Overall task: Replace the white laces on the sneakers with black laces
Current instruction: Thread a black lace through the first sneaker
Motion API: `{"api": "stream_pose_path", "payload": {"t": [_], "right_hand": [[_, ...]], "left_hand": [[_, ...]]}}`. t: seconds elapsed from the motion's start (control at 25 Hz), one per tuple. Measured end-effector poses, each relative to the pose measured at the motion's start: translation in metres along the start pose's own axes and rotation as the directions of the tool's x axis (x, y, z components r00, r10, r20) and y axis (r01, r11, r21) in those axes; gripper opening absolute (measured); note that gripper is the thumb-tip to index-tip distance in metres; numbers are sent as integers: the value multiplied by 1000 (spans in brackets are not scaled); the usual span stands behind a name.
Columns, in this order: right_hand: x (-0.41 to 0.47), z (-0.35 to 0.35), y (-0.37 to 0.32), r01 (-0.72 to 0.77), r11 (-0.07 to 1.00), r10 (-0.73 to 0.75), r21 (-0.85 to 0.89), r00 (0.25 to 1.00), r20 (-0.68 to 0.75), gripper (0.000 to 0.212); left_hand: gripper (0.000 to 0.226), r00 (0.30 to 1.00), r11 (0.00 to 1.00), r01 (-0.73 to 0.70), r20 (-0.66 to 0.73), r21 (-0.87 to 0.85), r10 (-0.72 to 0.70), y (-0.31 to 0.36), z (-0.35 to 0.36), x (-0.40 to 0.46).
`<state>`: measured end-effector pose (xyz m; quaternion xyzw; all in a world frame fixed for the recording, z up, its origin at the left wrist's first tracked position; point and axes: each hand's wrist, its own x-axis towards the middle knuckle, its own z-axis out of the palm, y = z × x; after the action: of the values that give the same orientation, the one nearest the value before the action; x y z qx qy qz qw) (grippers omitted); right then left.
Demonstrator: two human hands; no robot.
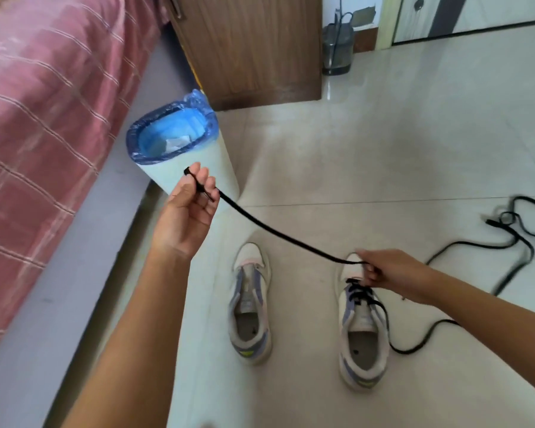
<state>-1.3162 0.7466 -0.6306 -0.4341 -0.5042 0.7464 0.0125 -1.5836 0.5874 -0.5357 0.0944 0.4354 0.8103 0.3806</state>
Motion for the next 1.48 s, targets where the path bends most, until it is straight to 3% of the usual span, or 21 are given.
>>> {"api": "stream_pose_path", "payload": {"t": [0.08, 0.16, 0.2, 0.28, 0.36, 0.44, 0.6, 0.76, 0.96, 1.36, 1.48], "right_hand": [[3, 21, -7, 124, 941, -98, -314, 991, 96, 27], [11, 35, -5, 274, 767, -223, -580, 962, 160, 18], [13, 31, -4, 285, 713, -284, -641, 953, 108, 21], [10, 13, 2, 222, 648, -366, -729, 930, -42, 15], [-2, -7, 17, 123, 514, -303, -849, 952, -45, 13], [-15, -10, 38, 87, 436, -213, -896, 977, -9, 16], [-19, 6, 67, 129, 504, -308, -854, 951, -38, 18], [-11, 13, 77, 105, 484, -336, -869, 939, -73, 19], [-7, 14, 80, 119, 536, -347, -836, 934, -90, 17], [-5, 14, 80, 122, 553, -350, -825, 932, -97, 17], [-5, 14, 82, 116, 560, -342, -820, 934, -101, 17]], "left_hand": [[24, 991, 978, 106, 60, 181, -118, -33, 19, -18], [18, 966, 910, 243, 0, 337, -258, -74, 27, -36], [18, 947, 881, 313, -44, 354, -319, -97, 28, -46], [18, 904, 822, 427, -162, 378, -395, -141, 22, -63], [17, 857, 748, 508, -335, 427, -391, -177, 10, -73], [14, 812, 753, 550, -443, 362, -380, -202, 3, -77], [5, 807, 798, 534, -449, 279, -382, -219, 6, -80], [13, 862, 714, 498, -372, 492, -345, -216, 17, -88], [19, 934, 593, 358, -285, 722, -216, -219, 12, -87], [12, 944, 619, 326, -217, 714, -247, -222, 11, -84], [10, 948, 582, 302, -177, 755, -263, -224, 9, -87]]}}
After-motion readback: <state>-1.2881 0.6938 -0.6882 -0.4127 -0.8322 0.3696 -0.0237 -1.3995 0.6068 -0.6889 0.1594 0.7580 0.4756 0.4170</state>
